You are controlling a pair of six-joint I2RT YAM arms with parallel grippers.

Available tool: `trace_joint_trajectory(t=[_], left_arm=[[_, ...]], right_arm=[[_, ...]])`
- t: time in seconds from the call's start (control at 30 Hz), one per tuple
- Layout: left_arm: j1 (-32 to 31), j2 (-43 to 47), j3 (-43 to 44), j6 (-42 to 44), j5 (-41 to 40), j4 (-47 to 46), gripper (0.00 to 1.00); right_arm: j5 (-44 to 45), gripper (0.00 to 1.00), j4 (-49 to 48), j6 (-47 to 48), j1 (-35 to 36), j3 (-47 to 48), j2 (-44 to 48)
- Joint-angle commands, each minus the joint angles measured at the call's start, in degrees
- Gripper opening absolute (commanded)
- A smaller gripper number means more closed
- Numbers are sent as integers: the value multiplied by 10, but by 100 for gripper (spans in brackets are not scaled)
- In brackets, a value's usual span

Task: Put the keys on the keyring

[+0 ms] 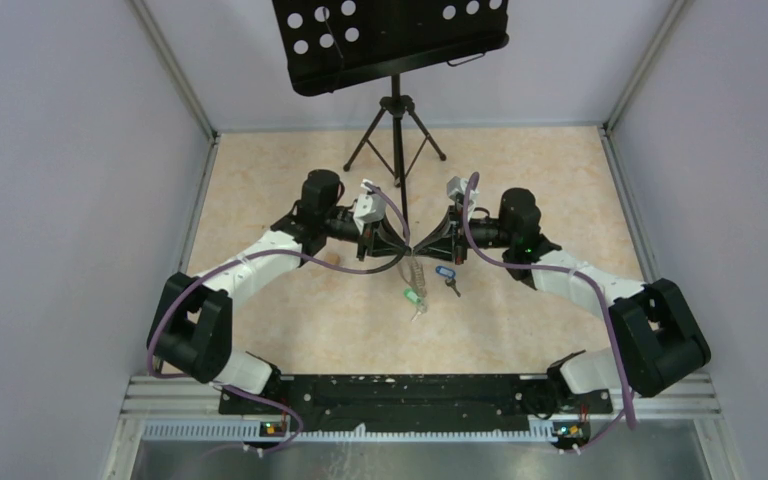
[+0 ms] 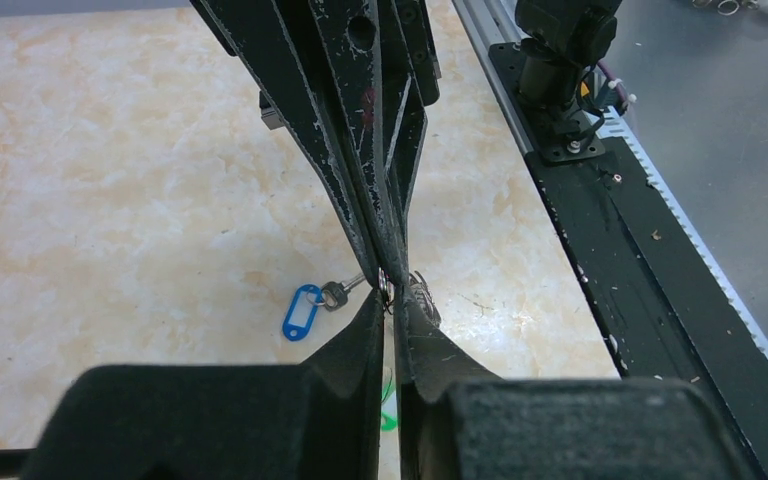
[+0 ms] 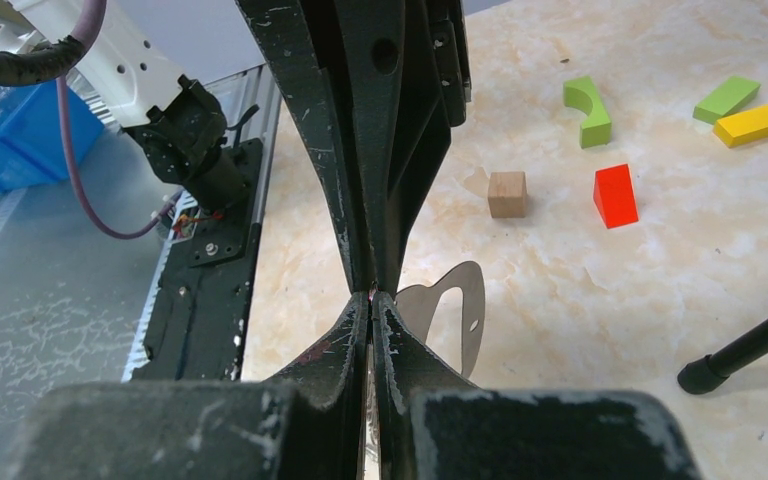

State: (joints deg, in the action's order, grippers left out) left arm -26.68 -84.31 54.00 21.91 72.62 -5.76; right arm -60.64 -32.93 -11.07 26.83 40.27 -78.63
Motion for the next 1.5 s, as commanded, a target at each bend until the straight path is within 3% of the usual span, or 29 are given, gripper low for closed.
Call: trace_joint_trajectory(t=[0.0,0.23,0.53,0.87,1.03,1.13,1.27,1.33,1.47], left_arm=[[-2,-3,15,-20,13,-34,8],[-6,-11,16,-25,17,-40,2],[-7,-15,10,-20,29,-32,14],[-9,-28,14,-21,33,-33,15],[-12,-32,18,-25,35,-33,9],[-12,-31,19,-26,34,-33,0],[-13,-24,20,-26,25,-30,0],[-13,-17,25,-16,15,-11,0],[-13,-15,75,59,-27,121,0]], right_arm=[[-2,0,-23,8,0,21,-1],[-1,0,-24,5,0,22,0],[0,0,-21,7,0,23,5],[1,0,-21,5,0,24,4],[1,0,-21,5,0,24,2],[2,0,-18,9,0,24,2],[9,0,5,30,0,26,1],[20,0,25,48,0,28,1],[42,0,77,94,0,39,1]])
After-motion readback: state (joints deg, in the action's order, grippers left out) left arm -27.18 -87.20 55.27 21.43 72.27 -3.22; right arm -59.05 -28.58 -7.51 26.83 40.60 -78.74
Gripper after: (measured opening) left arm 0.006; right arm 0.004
